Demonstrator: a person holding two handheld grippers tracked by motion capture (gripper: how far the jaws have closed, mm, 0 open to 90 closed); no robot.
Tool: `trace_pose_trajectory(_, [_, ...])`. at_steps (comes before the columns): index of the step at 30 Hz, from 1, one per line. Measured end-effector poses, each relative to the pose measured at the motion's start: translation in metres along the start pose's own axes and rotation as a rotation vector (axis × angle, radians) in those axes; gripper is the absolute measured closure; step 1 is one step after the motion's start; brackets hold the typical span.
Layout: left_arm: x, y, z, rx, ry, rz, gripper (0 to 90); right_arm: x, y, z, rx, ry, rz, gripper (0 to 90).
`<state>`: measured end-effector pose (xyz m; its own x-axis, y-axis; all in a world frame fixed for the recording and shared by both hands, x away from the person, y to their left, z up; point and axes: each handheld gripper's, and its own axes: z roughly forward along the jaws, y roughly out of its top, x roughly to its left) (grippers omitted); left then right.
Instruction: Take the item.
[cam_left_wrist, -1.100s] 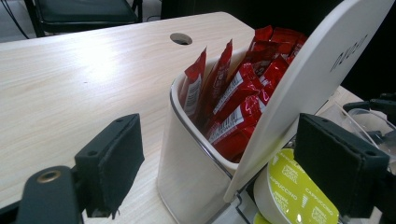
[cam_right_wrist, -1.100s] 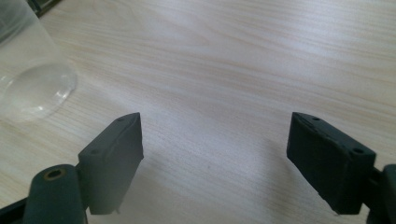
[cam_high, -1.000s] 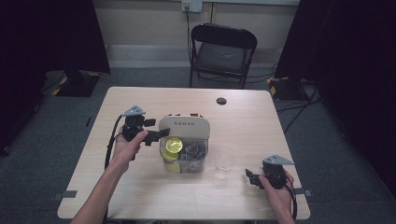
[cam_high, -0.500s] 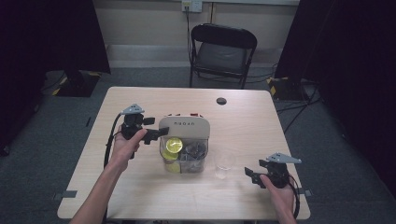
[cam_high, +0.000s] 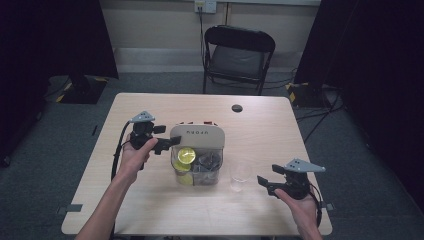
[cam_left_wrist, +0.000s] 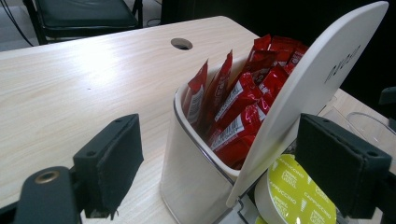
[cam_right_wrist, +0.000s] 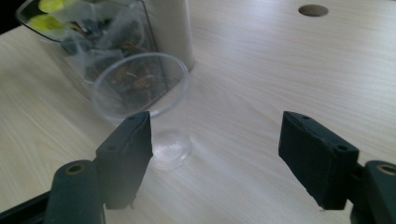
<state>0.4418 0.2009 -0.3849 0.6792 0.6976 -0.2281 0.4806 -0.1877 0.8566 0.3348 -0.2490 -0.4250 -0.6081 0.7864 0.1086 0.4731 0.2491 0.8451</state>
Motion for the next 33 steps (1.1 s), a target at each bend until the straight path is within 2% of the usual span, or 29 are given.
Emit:
trace_pose_trajectory(4, [0.0, 0.001, -0.001, 0.004, 0.005, 0.017, 14.8, 0.011, 0.009, -0.001, -0.011, 0.029, -0.029, 27.6])
trace_pose_trajectory(9, [-0.001, 0.0, -0.001, 0.002, 0.012, 0.011, 15.0, 0.03, 0.024, 0.005, -0.029, 0.083, -0.075, 29.8])
trace_pose_trajectory(12, [-0.001, 0.0, -0.001, 0.005, 0.01, 0.008, 15.1, 0.038, 0.031, 0.01, -0.044, 0.125, -0.096, 34.7])
trace_pose_trajectory(17, [0.001, 0.0, -0.001, 0.0, 0.0, 0.003, 15.0, 0.046, 0.043, 0.021, -0.057, 0.165, -0.104, 36.1])
trace_pose_trajectory(25, [0.002, 0.0, -0.001, 0.005, -0.003, 0.001, 14.8, 0.057, 0.062, 0.039, -0.065, 0.239, -0.123, 44.3])
trace_pose_trajectory(33, [0.002, 0.0, -0.001, 0.002, -0.006, -0.005, 14.6, 0.063, 0.075, 0.062, -0.046, 0.308, -0.124, 50.8])
